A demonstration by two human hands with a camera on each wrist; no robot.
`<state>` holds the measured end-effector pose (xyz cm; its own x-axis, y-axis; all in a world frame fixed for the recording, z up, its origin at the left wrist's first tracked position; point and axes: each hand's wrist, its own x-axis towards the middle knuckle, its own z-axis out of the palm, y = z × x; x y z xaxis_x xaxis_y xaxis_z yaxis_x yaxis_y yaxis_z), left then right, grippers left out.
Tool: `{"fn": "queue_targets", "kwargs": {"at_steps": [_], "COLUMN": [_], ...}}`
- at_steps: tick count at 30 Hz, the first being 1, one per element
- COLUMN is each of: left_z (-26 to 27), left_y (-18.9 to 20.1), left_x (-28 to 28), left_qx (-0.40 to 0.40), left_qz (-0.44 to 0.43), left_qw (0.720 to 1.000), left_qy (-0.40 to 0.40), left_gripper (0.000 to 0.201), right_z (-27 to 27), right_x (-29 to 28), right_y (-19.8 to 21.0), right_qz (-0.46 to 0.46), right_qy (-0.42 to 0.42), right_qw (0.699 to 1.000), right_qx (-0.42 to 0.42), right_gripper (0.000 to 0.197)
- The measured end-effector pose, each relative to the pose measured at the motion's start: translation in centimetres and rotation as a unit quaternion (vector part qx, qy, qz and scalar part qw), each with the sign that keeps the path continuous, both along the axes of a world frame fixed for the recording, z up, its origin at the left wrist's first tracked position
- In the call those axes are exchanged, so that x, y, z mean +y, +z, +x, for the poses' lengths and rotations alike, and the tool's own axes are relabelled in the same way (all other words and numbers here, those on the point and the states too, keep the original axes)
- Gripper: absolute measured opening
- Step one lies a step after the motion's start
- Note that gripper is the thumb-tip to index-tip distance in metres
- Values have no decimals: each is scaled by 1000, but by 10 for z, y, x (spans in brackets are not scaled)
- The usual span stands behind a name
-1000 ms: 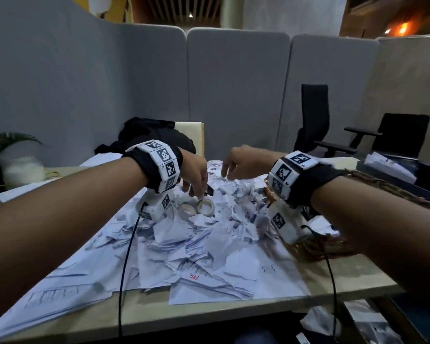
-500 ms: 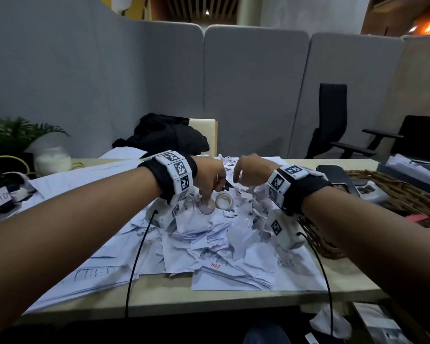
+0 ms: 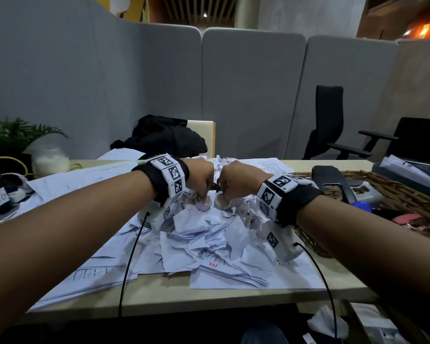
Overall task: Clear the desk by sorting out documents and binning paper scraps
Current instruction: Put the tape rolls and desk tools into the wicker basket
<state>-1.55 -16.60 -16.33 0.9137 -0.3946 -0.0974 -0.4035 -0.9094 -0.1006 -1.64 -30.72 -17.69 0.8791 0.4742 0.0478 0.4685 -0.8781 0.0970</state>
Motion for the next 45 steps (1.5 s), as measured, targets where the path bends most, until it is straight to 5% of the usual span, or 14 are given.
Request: {"fn": "queue_targets", "kwargs": {"at_steps": [8,14,25,35,45], "left_z": [14,30,50,71,55], "left_y": [44,50,21,25,-4], "left_x": [-3,-64,-157,-62,1], "left_qx": [-8,3,63,69,36], "left_qz": [-135,-303,-366,-186,-63], "left_qw": [991,953,926,980,997], "left_qy": [10,-32,-64,9,-6], "left_gripper": [9,5,17,4,27], "right_z": [4,14,31,18,22], "right_x": [-61,-124,-164,-87,6], "right_y": [59,73,62,63,16], "right_qz": [140,56,30,76,4], "right_qy": [-50,-129,-192,-68,-28], "right_qw": [989,988,981,995,999], "right_qx": [-25,-65,4,16,32], "right_gripper": [6,13,8,16,30]}}
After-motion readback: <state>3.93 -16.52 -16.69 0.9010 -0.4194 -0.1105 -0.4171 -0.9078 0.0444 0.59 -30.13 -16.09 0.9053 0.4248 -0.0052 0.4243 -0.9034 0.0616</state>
